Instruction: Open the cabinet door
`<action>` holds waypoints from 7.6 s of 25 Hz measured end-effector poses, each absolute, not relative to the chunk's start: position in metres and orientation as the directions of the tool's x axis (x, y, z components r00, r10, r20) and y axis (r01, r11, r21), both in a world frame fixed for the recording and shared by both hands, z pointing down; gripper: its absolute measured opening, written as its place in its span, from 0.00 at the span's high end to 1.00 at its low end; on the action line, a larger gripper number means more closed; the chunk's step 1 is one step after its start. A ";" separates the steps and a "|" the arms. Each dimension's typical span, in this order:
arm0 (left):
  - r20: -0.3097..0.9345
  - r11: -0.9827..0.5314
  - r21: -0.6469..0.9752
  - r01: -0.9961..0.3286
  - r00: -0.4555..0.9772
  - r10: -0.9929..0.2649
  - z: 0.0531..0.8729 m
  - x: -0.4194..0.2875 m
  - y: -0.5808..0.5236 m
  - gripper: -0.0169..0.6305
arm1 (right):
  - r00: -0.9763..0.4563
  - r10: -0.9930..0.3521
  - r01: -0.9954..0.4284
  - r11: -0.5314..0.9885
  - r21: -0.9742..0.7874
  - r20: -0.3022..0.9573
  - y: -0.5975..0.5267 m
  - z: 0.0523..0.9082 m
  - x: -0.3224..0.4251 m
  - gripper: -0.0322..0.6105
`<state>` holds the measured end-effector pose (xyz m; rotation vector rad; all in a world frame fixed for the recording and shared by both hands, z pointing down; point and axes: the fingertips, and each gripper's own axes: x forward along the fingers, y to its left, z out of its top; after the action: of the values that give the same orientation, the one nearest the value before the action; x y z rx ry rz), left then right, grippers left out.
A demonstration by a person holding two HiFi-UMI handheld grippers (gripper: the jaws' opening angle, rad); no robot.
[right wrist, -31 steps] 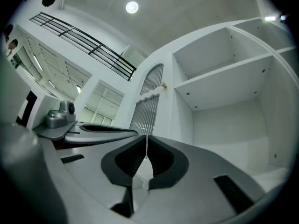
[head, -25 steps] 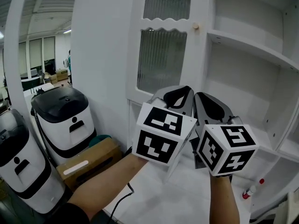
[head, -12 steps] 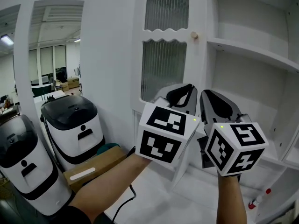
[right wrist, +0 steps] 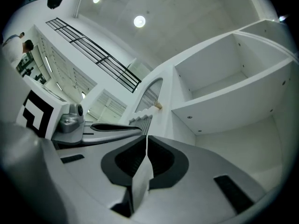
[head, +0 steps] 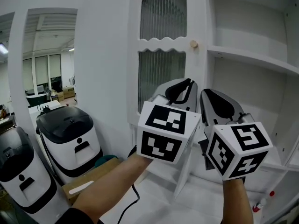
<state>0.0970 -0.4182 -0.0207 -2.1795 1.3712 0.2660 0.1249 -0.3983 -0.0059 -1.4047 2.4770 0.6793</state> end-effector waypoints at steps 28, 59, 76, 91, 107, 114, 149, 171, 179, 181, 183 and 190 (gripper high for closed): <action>-0.612 -0.389 -0.352 -0.852 0.523 -0.593 -0.110 0.097 -0.445 0.77 | -0.420 -0.823 -0.883 0.274 0.380 -0.382 -0.421 -0.009 0.117 0.91; -0.648 -0.354 -0.306 -0.884 0.465 -0.602 -0.117 0.092 -0.437 0.86 | -0.504 -0.843 -0.856 0.459 0.238 -0.188 -0.430 0.072 0.127 0.91; -0.658 -0.352 -0.273 -0.895 0.441 -0.611 -0.118 0.087 -0.428 0.86 | -0.640 -0.768 -0.768 0.637 0.073 -0.036 -0.450 0.158 0.112 0.76; -0.634 -0.364 -0.255 -0.896 0.439 -0.637 -0.117 0.087 -0.430 0.85 | -0.711 -0.703 -0.703 0.711 0.018 -0.019 -0.453 0.176 0.106 0.80; -0.582 -0.294 -0.245 -0.924 0.383 -0.717 -0.086 0.069 -0.426 0.85 | -0.721 -0.692 -0.693 0.721 0.014 -0.019 -0.451 0.176 0.105 0.81; -0.539 -0.258 -0.244 -0.935 0.352 -0.765 -0.058 0.057 -0.425 0.85 | -0.717 -0.697 -0.697 0.717 0.010 -0.023 -0.450 0.175 0.104 0.81; -0.252 -0.283 -0.162 -0.945 0.317 -0.915 0.117 0.005 -0.380 0.91 | -0.643 -0.766 -0.766 0.643 0.001 -0.027 -0.393 0.174 0.067 0.83; -0.165 -0.383 -0.076 -0.921 0.390 -0.906 0.165 0.004 -0.353 0.93 | -0.535 -0.845 -0.845 0.535 -0.001 -0.023 -0.366 0.177 0.053 0.83; -0.174 -0.410 -0.071 -0.909 0.416 -0.893 0.163 -0.003 -0.336 0.94 | -0.512 -0.858 -0.859 0.512 0.002 -0.030 -0.354 0.177 0.043 0.83; -0.168 -0.413 -0.074 -0.908 0.420 -0.892 0.163 -0.004 -0.333 0.94 | -0.511 -0.859 -0.860 0.511 0.003 -0.029 -0.350 0.176 0.039 0.84; -0.162 -0.415 -0.078 -0.907 0.422 -0.892 0.164 -0.009 -0.329 0.94 | -0.510 -0.860 -0.860 0.510 0.006 -0.028 -0.346 0.176 0.034 0.84; -0.172 -0.427 -0.050 -0.903 0.429 -0.887 0.166 -0.034 -0.310 0.95 | -0.498 -0.866 -0.867 0.498 0.019 -0.034 -0.329 0.178 0.012 0.84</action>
<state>-0.0343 -0.3105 0.1663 -2.5397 1.6005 0.1798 0.0121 -0.3293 0.1776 -1.5633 2.7014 0.0517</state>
